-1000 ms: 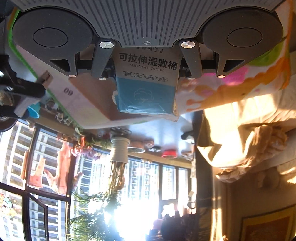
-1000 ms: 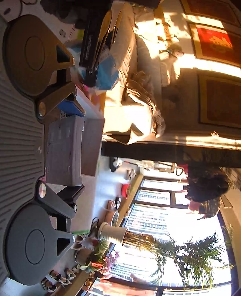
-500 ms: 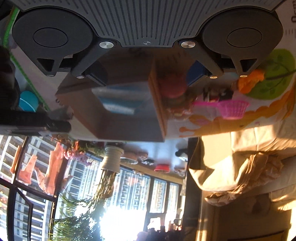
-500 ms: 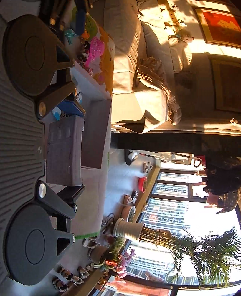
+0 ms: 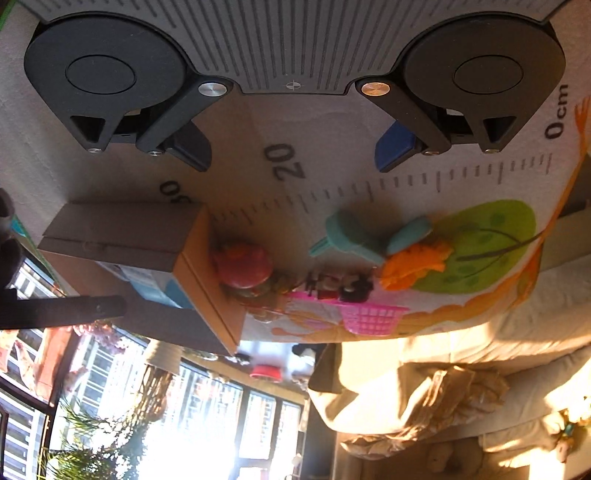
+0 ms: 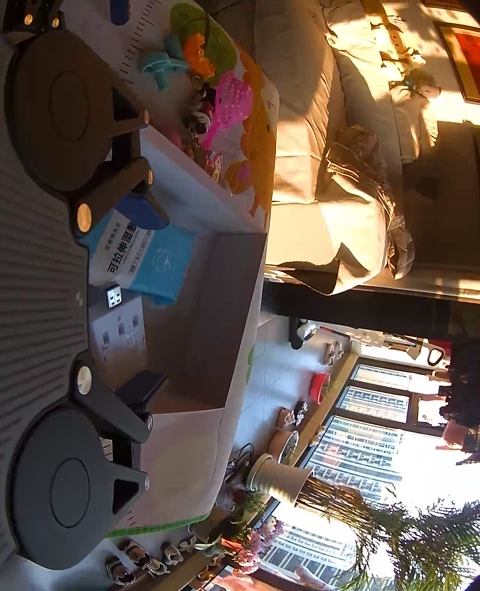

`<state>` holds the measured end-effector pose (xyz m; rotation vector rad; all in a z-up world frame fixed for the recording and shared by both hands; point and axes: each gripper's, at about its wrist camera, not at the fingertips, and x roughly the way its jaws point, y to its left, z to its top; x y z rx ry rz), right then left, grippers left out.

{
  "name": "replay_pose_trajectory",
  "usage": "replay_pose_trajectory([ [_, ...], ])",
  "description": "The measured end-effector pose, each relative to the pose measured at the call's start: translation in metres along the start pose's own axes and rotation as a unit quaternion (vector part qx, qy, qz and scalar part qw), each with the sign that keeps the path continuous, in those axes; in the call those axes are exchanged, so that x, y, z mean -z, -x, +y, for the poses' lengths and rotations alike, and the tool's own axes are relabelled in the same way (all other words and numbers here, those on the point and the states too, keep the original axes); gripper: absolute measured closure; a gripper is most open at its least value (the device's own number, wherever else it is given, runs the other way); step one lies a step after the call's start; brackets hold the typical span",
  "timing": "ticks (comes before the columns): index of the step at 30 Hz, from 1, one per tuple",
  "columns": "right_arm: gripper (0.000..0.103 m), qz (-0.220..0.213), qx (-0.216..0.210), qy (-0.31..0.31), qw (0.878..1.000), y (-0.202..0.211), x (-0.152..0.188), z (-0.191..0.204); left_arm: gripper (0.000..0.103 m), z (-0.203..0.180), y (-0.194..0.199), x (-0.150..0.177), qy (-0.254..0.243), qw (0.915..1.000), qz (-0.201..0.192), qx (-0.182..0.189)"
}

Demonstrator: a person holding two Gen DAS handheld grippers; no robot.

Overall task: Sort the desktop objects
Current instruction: 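Grasp the pink basket scoop with the right gripper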

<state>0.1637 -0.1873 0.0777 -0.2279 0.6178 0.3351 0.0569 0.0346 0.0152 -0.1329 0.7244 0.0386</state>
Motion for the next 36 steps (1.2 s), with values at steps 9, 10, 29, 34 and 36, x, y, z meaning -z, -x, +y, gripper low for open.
replay_pose_trajectory([
  [9,0.016,0.029,-0.103,0.016,0.994,-0.009,-0.049,0.073,0.003,0.024,0.009,0.021,-0.001,0.9992,-0.018,-0.035],
  [10,0.016,0.032,-0.107,0.025,0.993,-0.014,-0.053,0.084,0.003,0.028,0.009,0.021,0.011,0.9994,-0.018,-0.028],
  [29,0.034,0.126,-0.143,0.107,0.976,-0.161,-0.08,0.218,0.001,0.044,0.019,0.028,0.06,0.9973,-0.041,0.01],
  [34,0.034,0.126,-0.161,0.104,0.973,-0.14,-0.067,0.214,0.001,0.047,0.027,0.031,0.051,0.998,-0.037,0.0],
  [36,0.035,0.13,-0.171,0.095,0.972,-0.128,-0.058,0.208,0.001,0.049,0.031,0.034,0.035,0.9988,-0.034,-0.007],
])
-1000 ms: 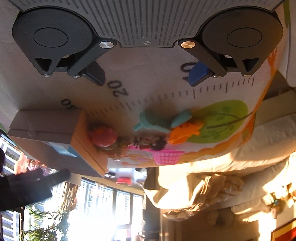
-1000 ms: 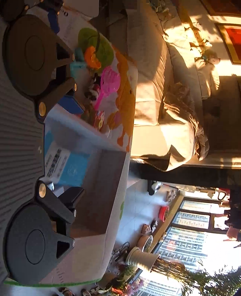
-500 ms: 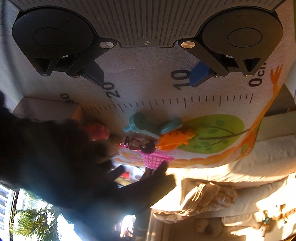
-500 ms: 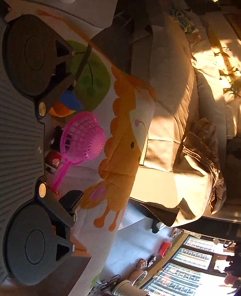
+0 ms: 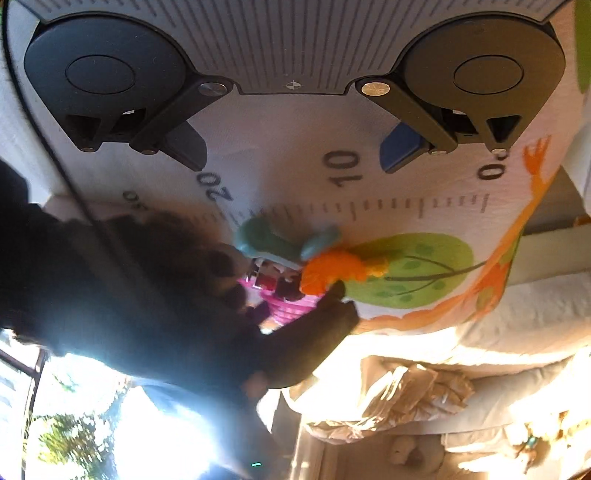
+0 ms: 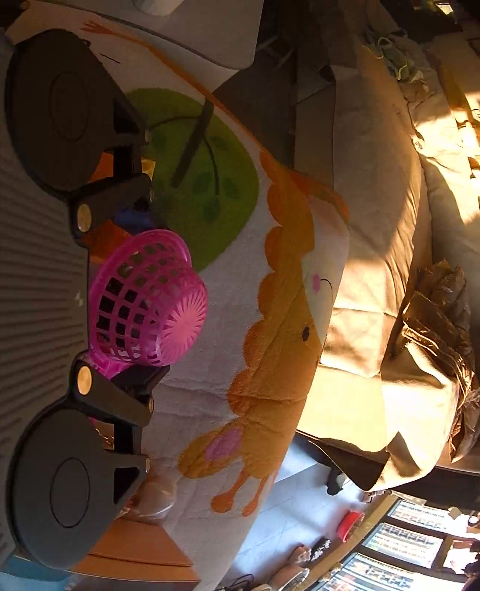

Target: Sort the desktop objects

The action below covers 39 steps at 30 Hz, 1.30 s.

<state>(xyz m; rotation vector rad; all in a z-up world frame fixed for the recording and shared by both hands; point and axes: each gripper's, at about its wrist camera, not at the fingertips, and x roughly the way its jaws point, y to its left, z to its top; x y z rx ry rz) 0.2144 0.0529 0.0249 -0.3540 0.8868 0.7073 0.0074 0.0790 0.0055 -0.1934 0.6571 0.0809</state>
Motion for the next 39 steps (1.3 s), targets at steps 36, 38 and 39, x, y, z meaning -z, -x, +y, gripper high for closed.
replay_pose_trajectory([
  [36,0.04,-0.078,0.084,-0.084,0.99,0.157,0.202,-0.056,0.0,-0.035,0.005,0.015,-0.059,0.9976,0.037,0.009],
  [38,0.034,-0.085,0.09,-0.076,0.989,0.155,0.208,-0.055,0.0,-0.034,0.005,0.014,-0.06,0.9974,0.04,-0.003],
  [39,0.033,-0.089,0.097,-0.073,0.989,0.154,0.21,-0.054,0.0,-0.034,0.005,0.014,-0.061,0.9973,0.041,-0.008],
])
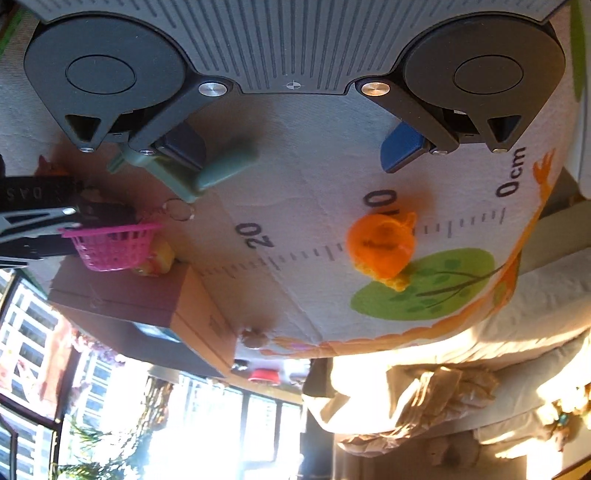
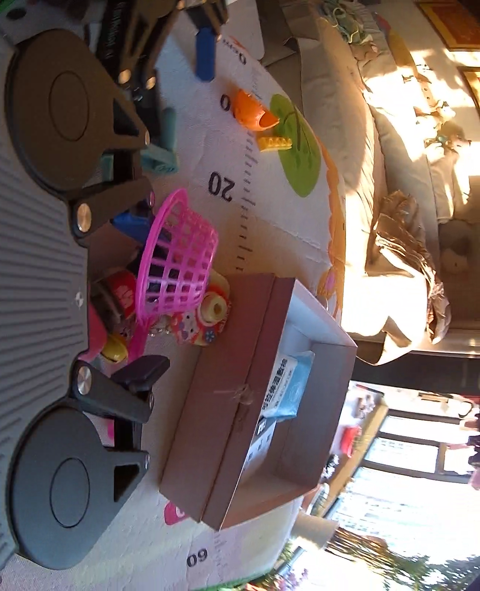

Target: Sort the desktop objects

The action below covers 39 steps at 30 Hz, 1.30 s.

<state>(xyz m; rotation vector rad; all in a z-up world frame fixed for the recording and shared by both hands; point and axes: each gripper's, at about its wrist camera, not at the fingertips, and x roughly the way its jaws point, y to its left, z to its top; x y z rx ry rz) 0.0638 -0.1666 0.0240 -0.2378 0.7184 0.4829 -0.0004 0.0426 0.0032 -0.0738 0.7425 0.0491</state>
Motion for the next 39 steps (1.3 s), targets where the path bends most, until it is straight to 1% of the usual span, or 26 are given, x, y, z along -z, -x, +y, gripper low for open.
replay_pose_trajectory([
  [2,0.032,-0.006,0.002,0.004,1.0,0.0,0.002,0.0,0.0,0.001,0.001,0.0,0.0,1.0,0.002,-0.008],
  [3,0.032,-0.008,-0.01,0.004,1.0,0.003,0.002,-0.001,0.0,0.002,0.002,0.0,0.001,0.9999,0.003,-0.013],
  [5,0.032,-0.015,-0.049,-0.012,0.999,0.012,0.004,-0.008,0.0,0.005,0.002,0.0,0.007,0.9996,0.001,-0.027],
  [6,0.032,-0.017,-0.063,-0.019,0.998,0.017,0.005,-0.012,0.0,0.006,0.001,-0.001,0.01,0.9993,0.0,-0.035],
  [7,0.029,-0.018,-0.067,-0.019,0.997,0.021,0.007,-0.015,0.0,0.008,0.001,-0.003,0.013,0.999,-0.001,-0.042],
  [8,0.027,-0.02,-0.058,-0.011,0.998,0.024,0.01,-0.017,0.0,0.01,0.0,-0.005,0.016,0.9986,-0.003,-0.05],
  [10,0.026,-0.019,-0.023,0.011,0.999,0.026,0.018,-0.016,0.0,0.013,-0.001,-0.01,0.024,0.9981,-0.006,-0.057],
  [11,0.026,-0.014,-0.014,0.016,1.0,0.025,0.022,-0.017,0.0,0.015,0.0,-0.012,0.027,0.9981,-0.008,-0.054],
  [13,0.027,-0.001,-0.013,0.002,1.0,0.021,0.027,-0.02,0.0,0.014,0.002,-0.016,0.03,0.9985,-0.012,-0.044],
  [14,0.031,0.005,-0.015,-0.008,1.0,0.018,0.028,-0.022,0.0,0.012,0.004,-0.017,0.028,0.9987,-0.016,-0.039],
  [15,0.031,0.01,-0.016,-0.015,1.0,0.016,0.028,-0.022,0.0,0.01,0.006,-0.017,0.024,0.9989,-0.019,-0.036],
  [17,0.032,0.006,-0.018,-0.017,1.0,0.015,0.03,-0.019,0.0,0.004,0.008,-0.017,0.016,0.9992,-0.019,-0.033],
  [21,0.034,0.004,-0.042,-0.015,0.999,0.011,0.028,-0.011,0.0,-0.002,0.013,-0.013,0.009,0.9996,-0.015,-0.022],
  [24,0.034,0.005,-0.078,-0.008,0.997,0.009,0.025,0.002,0.0,-0.001,0.017,-0.01,0.014,0.9997,-0.014,-0.015],
  [26,0.034,0.004,-0.089,0.004,0.996,0.011,0.023,0.012,0.0,0.001,0.02,-0.01,0.018,0.9996,-0.016,-0.013],
  [29,0.034,-0.004,-0.078,0.024,0.997,0.02,0.024,0.017,0.0,0.001,0.023,-0.01,0.022,0.9996,-0.017,-0.004],
  [31,0.032,-0.008,-0.063,0.017,0.998,0.025,0.025,0.009,0.0,-0.003,0.025,-0.009,0.018,0.9997,-0.017,0.008],
  [35,0.028,-0.009,-0.02,-0.014,1.0,0.03,0.026,-0.012,0.0,-0.018,0.022,-0.004,-0.005,0.9992,-0.009,0.038],
  [36,0.027,-0.006,-0.017,-0.026,1.0,0.029,0.025,-0.017,0.0,-0.023,0.022,-0.003,-0.013,0.9989,-0.006,0.044],
  [38,0.019,-0.005,-0.021,-0.054,0.998,0.026,0.025,-0.028,0.0,-0.033,0.023,0.001,-0.033,0.9979,-0.005,0.055],
  [39,0.018,-0.008,-0.021,-0.07,0.997,0.025,0.025,-0.033,0.0,-0.037,0.024,0.002,-0.043,0.9973,-0.006,0.06],
])
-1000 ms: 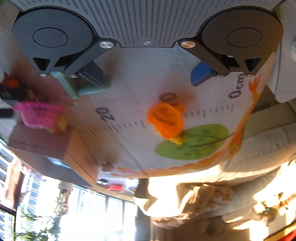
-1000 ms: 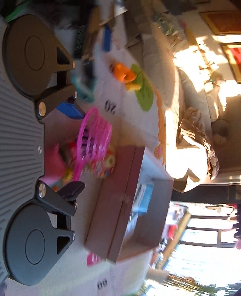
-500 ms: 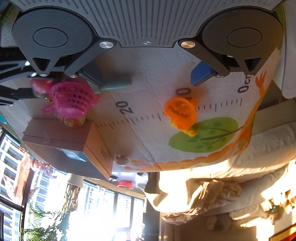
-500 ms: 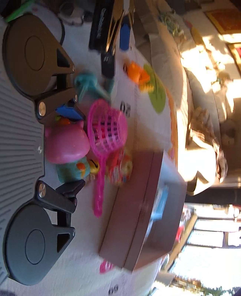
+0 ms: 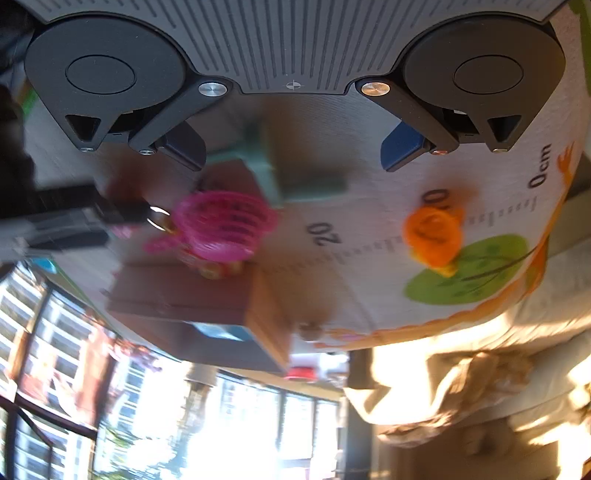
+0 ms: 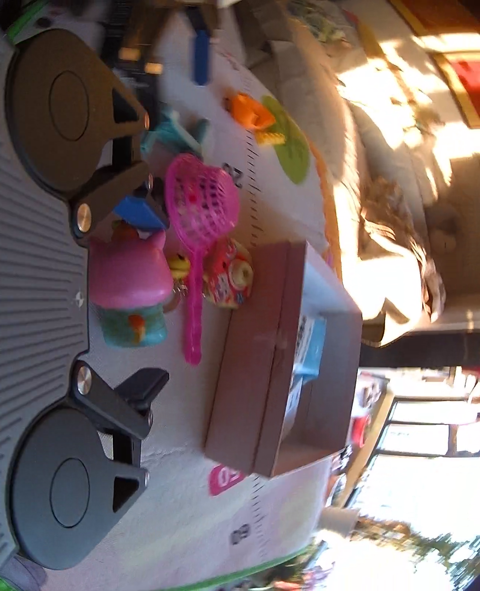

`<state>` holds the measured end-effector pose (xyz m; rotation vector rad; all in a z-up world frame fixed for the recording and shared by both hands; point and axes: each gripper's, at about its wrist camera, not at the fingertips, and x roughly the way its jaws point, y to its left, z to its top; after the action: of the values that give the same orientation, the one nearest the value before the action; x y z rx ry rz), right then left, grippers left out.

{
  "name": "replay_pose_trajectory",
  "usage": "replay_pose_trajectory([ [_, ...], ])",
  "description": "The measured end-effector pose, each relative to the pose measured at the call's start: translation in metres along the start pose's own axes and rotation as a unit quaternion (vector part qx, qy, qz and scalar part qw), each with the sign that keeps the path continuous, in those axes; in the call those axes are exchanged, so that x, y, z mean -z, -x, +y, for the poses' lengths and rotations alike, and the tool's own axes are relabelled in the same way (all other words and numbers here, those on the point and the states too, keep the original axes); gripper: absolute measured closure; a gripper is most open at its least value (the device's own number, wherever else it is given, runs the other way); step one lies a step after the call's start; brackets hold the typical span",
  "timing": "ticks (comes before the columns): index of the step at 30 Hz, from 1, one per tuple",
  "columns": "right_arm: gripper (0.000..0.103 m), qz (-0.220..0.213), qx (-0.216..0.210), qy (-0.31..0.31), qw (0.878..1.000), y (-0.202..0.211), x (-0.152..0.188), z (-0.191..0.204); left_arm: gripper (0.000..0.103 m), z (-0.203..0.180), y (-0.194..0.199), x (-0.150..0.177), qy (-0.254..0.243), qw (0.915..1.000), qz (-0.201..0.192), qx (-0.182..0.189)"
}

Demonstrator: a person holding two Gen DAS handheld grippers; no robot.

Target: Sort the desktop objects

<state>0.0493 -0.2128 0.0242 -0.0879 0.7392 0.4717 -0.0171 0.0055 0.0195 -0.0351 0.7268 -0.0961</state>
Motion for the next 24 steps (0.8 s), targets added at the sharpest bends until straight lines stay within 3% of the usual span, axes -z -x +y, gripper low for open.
replay_pose_trajectory([
  [3,0.021,0.007,-0.001,-0.042,0.999,-0.01,-0.002,-0.013,0.0,-0.01,0.001,0.005,-0.027,0.9996,0.001,0.009],
  [4,0.032,0.013,-0.003,-0.051,0.999,-0.015,-0.003,-0.014,0.0,-0.013,0.001,0.006,-0.034,0.9994,0.003,0.011],
  [7,0.038,0.02,-0.015,-0.054,0.998,-0.023,-0.007,-0.006,0.0,-0.021,0.0,0.009,-0.051,0.9985,0.007,0.019],
  [14,0.037,0.048,-0.151,-0.073,0.985,-0.03,-0.017,0.019,0.0,-0.028,-0.002,0.012,-0.066,0.9975,0.015,0.019],
  [18,0.035,0.031,-0.138,-0.048,0.989,-0.022,-0.014,0.024,0.0,-0.028,-0.006,0.012,-0.064,0.9977,0.02,0.011],
  [24,0.031,0.012,-0.102,-0.074,0.992,-0.013,-0.011,0.004,0.0,-0.036,-0.021,0.008,-0.076,0.9969,0.022,0.002],
])
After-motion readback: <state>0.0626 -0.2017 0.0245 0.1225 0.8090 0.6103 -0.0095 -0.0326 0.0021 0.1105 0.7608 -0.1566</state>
